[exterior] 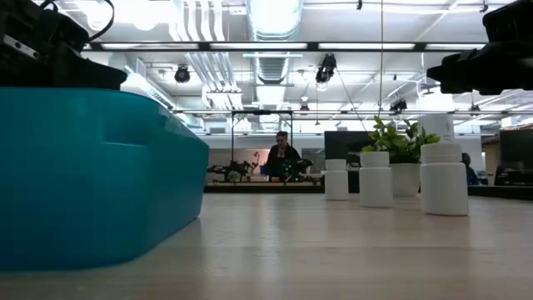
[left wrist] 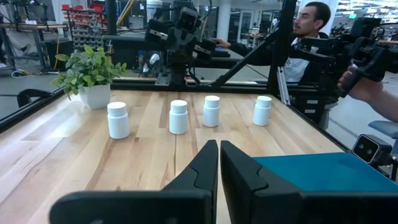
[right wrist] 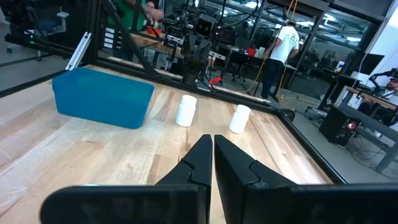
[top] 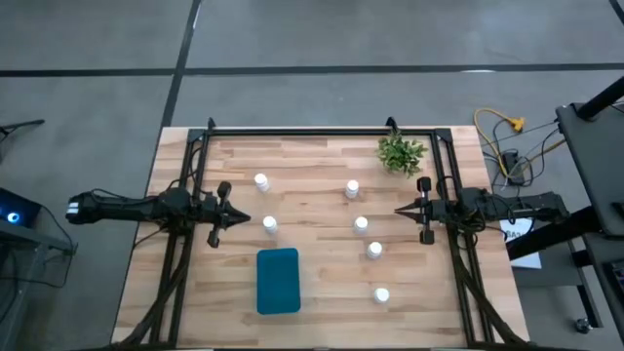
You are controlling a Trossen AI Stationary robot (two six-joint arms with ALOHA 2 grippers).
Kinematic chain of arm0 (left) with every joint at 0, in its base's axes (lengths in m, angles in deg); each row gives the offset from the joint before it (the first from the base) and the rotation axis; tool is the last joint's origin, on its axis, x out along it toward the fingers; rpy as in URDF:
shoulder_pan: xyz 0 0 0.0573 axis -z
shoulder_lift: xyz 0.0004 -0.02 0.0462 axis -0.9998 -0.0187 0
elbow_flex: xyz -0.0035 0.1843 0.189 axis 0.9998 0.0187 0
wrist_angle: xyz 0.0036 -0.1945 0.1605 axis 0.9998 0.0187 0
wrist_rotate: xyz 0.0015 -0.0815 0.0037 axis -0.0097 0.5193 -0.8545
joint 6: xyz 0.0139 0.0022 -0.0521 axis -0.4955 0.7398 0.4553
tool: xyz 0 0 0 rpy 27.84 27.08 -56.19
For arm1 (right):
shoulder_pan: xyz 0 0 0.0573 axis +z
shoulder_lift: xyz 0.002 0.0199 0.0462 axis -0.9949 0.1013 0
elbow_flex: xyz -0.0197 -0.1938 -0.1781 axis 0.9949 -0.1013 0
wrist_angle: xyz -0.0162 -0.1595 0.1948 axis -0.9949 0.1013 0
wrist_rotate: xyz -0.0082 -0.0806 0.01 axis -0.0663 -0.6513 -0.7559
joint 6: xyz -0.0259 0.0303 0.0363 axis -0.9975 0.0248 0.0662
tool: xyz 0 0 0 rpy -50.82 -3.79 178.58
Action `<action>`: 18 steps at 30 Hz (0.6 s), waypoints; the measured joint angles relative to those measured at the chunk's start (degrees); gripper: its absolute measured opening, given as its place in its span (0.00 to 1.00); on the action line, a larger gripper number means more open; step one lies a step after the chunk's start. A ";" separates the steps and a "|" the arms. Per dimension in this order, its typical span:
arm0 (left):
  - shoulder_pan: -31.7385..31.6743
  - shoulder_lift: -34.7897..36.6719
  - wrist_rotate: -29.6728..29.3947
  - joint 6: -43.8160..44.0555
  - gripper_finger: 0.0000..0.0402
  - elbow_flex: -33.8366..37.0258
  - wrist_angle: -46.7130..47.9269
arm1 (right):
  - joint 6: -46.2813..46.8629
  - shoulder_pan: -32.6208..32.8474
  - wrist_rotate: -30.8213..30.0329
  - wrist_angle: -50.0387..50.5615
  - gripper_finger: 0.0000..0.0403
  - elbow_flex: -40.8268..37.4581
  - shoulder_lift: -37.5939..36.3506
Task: Pick and place pill bottles into a basket
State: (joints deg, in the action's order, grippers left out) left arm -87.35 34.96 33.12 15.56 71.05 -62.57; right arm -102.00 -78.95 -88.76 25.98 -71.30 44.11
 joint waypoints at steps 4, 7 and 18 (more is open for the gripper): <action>-0.01 0.00 0.00 0.00 0.00 0.00 -0.02 | -0.05 -0.02 -0.02 0.00 0.02 0.00 -0.01; -0.01 0.00 0.00 0.00 0.00 0.02 -0.01 | -0.20 0.00 0.00 0.00 0.02 0.00 0.00; 0.01 0.00 -0.59 0.00 0.00 0.00 -0.02 | 0.71 -0.02 0.00 -0.34 0.02 0.00 -0.02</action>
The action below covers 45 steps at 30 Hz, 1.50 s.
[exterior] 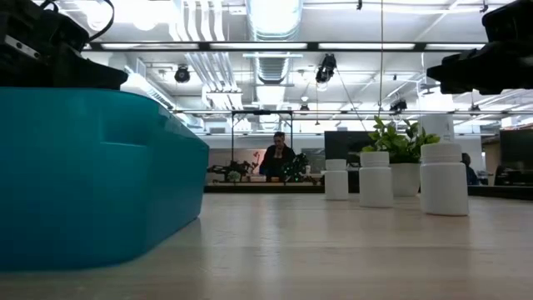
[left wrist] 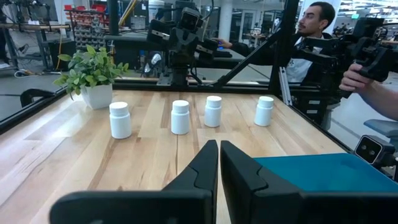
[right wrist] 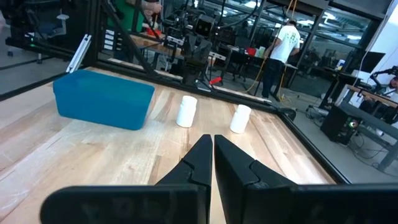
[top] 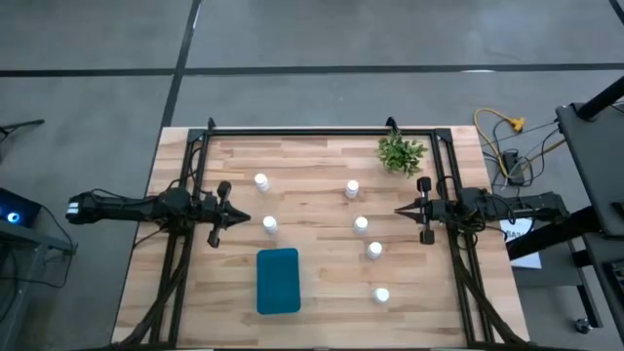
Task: Pick and place pill bottles into a basket
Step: Put the white pill bottle into the blue bin
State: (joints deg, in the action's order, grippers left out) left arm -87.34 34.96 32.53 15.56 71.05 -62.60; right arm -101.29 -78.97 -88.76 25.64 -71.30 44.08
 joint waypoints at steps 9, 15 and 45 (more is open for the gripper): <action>-0.02 0.00 -0.02 0.00 0.00 0.00 0.02 | -0.04 0.01 0.00 -1.10 0.02 0.00 0.00; -0.01 0.00 -0.16 -0.40 0.00 0.00 -1.13 | 3.70 0.00 0.02 -1.14 0.02 0.02 0.00; -0.01 -0.30 -0.20 -0.40 0.00 -0.05 -14.45 | 6.28 0.01 0.54 -17.25 0.02 0.02 -0.02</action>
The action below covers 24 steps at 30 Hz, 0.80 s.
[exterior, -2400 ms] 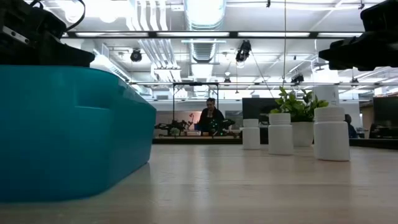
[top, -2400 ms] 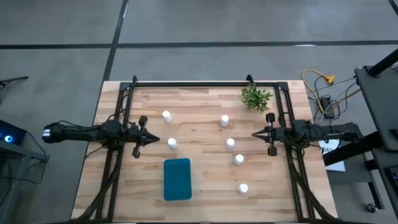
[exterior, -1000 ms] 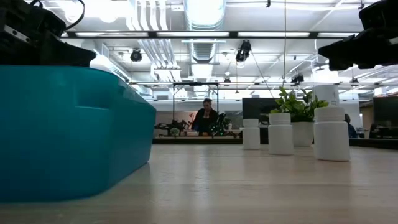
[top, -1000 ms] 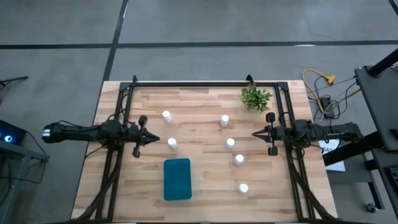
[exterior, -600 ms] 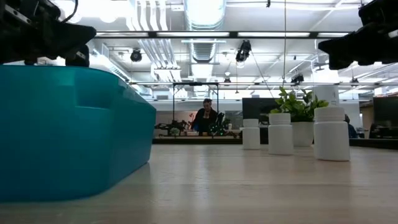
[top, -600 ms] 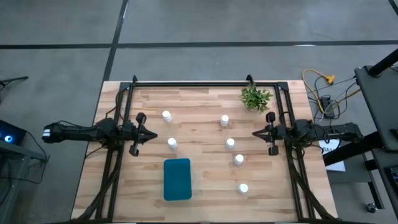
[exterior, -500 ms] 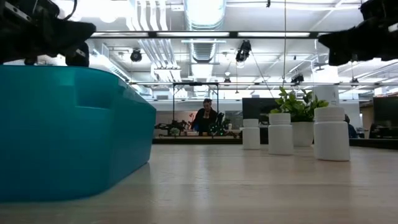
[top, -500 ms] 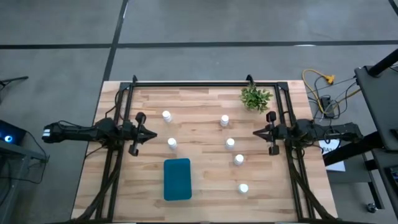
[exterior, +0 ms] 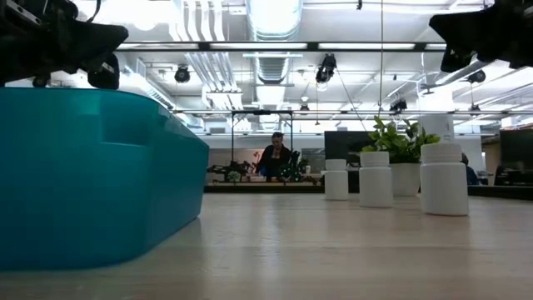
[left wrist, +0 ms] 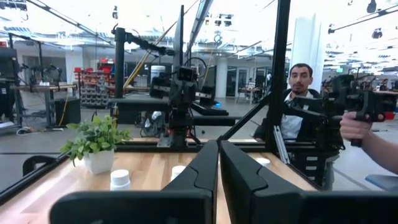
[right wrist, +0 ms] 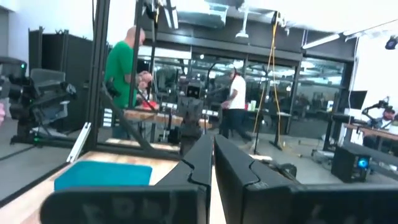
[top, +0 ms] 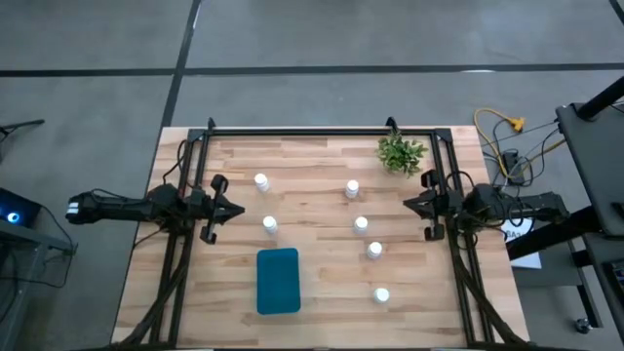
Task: Pick and place pill bottles into a basket
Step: Put the white pill bottle into the blue bin
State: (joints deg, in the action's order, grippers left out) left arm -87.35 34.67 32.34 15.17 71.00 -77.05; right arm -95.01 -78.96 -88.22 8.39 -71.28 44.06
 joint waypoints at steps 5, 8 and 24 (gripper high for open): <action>0.01 -0.56 -0.02 -0.02 0.00 0.00 0.00 | -1.84 -0.02 0.24 -5.48 0.02 0.00 0.00; 0.00 -0.70 -0.02 -0.04 0.00 0.00 -0.01 | -4.31 0.00 2.55 -6.20 0.02 1.26 0.15; 0.01 -0.89 -0.46 -0.09 0.00 0.00 -0.06 | -2.08 0.18 16.78 4.49 0.02 20.07 17.82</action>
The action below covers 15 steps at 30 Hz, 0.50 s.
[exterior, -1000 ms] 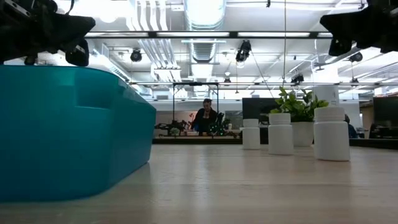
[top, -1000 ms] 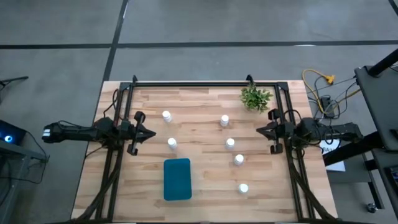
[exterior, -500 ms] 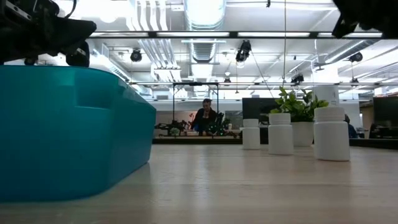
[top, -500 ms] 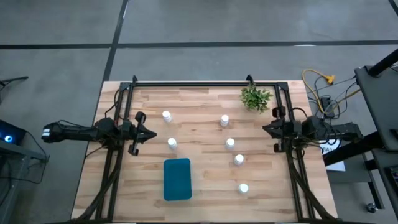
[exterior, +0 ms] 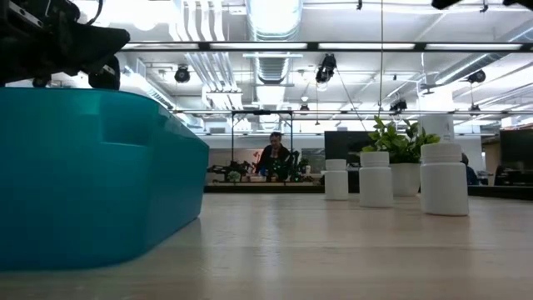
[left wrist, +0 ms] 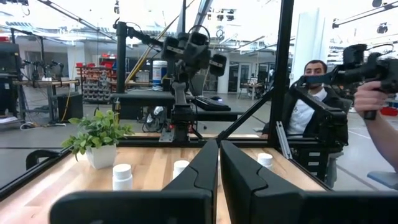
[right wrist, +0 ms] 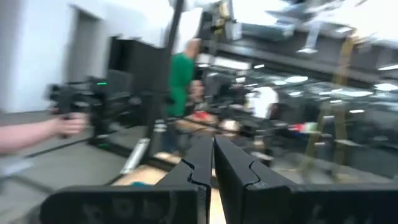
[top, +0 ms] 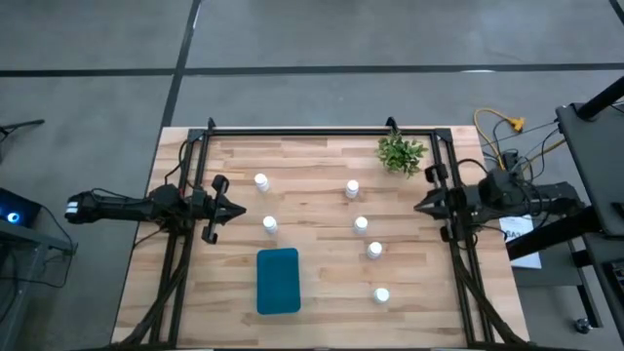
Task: Pick and place pill bottles into a basket
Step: Put the white pill bottle into the blue bin
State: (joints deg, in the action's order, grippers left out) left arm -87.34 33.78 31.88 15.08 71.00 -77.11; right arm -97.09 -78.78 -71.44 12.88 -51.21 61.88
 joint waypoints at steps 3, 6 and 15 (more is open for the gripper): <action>0.00 0.05 0.02 0.00 0.00 0.00 0.00 | 1.00 0.00 2.78 0.01 0.02 1.86 5.40; 0.00 -0.03 0.02 0.02 0.00 0.00 -0.04 | 0.42 0.24 2.77 0.18 0.02 3.51 10.33; 0.00 0.00 0.04 0.04 0.00 0.00 -0.02 | -1.76 0.55 2.77 0.73 0.02 10.25 22.08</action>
State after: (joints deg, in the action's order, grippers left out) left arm -87.34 33.78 31.92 15.12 71.00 -77.13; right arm -98.85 -78.23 -68.66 13.61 -40.96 83.96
